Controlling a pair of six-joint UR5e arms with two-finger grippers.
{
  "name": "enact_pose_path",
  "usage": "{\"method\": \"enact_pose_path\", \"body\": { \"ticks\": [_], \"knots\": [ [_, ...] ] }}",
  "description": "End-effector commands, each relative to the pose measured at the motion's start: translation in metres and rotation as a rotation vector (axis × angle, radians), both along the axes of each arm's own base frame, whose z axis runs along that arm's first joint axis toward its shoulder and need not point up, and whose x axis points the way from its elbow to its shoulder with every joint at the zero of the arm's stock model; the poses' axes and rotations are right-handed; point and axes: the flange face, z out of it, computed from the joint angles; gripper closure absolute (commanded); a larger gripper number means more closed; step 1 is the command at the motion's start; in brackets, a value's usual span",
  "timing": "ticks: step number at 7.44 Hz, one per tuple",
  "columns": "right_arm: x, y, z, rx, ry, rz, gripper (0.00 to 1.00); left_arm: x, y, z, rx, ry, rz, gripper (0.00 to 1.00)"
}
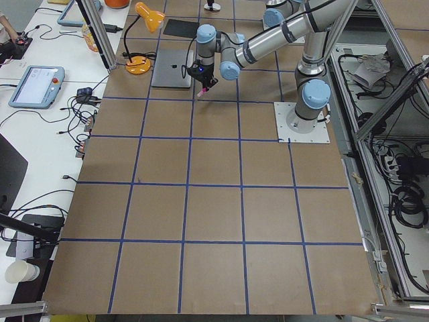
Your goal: Place pen and mouse around notebook
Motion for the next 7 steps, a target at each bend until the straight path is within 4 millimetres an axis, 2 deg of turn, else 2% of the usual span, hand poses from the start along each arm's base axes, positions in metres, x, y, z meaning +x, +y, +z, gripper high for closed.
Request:
{"method": "enact_pose_path", "body": {
  "ticks": [1, 2, 3, 4, 5, 6, 7],
  "knots": [
    [-0.001, -0.001, 0.007, -0.008, 0.009, -0.002, 0.44, -0.107, -0.004, -0.005, 0.002, 0.031, 0.213, 1.00],
    [-0.002, -0.001, 0.011, -0.004, 0.023, -0.001, 0.44, -0.136, -0.007, -0.009, 0.025, 0.018, 0.265, 1.00],
    [-0.003, -0.001, 0.018, -0.009, 0.037, -0.003, 0.44, -0.148, -0.002, -0.027, 0.071, -0.005, 0.282, 1.00],
    [-0.003, -0.009, 0.031, -0.034, 0.055, -0.004, 0.43, -0.149, 0.002, -0.039, 0.092, -0.024, 0.294, 0.99],
    [-0.004, -0.019, 0.042, -0.054, 0.063, 0.003, 0.42, -0.148, 0.005, -0.046, 0.104, -0.032, 0.294, 0.66],
    [0.007, -0.032, 0.046, -0.070, 0.064, 0.023, 0.42, -0.148, 0.005, -0.049, 0.105, -0.040, 0.294, 0.10],
    [0.033, -0.050, 0.056, -0.093, 0.080, 0.021, 0.42, -0.150, 0.002, -0.043, 0.090, -0.030, 0.274, 0.00]
  ]
}}
